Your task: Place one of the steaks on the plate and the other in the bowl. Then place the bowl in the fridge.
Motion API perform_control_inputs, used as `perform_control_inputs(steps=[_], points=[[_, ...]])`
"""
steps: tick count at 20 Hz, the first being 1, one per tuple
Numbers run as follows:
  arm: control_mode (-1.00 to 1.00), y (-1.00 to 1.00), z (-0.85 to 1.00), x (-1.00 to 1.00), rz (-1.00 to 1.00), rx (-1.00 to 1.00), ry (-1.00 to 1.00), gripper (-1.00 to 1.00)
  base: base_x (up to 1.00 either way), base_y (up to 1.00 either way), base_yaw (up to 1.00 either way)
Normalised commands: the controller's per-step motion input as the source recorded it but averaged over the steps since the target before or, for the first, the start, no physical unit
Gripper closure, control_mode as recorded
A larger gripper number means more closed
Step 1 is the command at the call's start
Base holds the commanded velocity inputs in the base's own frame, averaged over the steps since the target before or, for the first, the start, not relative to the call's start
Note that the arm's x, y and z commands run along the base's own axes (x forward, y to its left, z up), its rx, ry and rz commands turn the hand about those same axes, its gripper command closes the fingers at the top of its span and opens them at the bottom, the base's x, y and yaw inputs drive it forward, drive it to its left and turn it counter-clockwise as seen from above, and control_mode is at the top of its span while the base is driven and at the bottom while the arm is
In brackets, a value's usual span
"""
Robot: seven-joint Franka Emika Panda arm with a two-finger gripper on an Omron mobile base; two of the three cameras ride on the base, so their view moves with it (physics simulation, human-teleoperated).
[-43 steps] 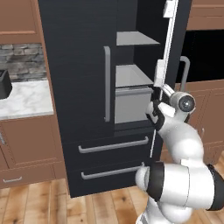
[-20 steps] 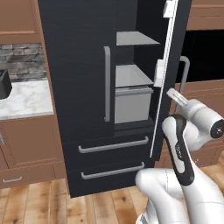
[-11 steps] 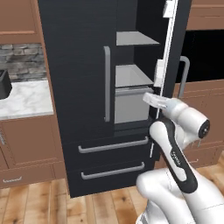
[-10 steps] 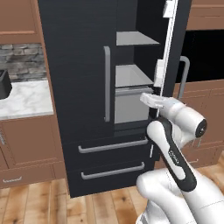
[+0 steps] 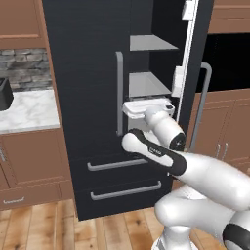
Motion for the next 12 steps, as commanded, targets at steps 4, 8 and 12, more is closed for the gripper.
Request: perform_control_inputs(steps=[4, 8, 12], points=[[-1.0, 0.16, 0.0, 0.74, -0.03, -0.01, 0.0, -1.0, 0.0, 0.0, 0.0], [-1.0, 0.0, 0.0, 0.52, 0.0, 0.0, 0.06, -1.0, 0.0, 0.0, 0.0], [-1.0, 0.0, 0.0, 0.58, 0.0, 0.0, 0.04, -1.0, 0.0, 0.0, 0.0]])
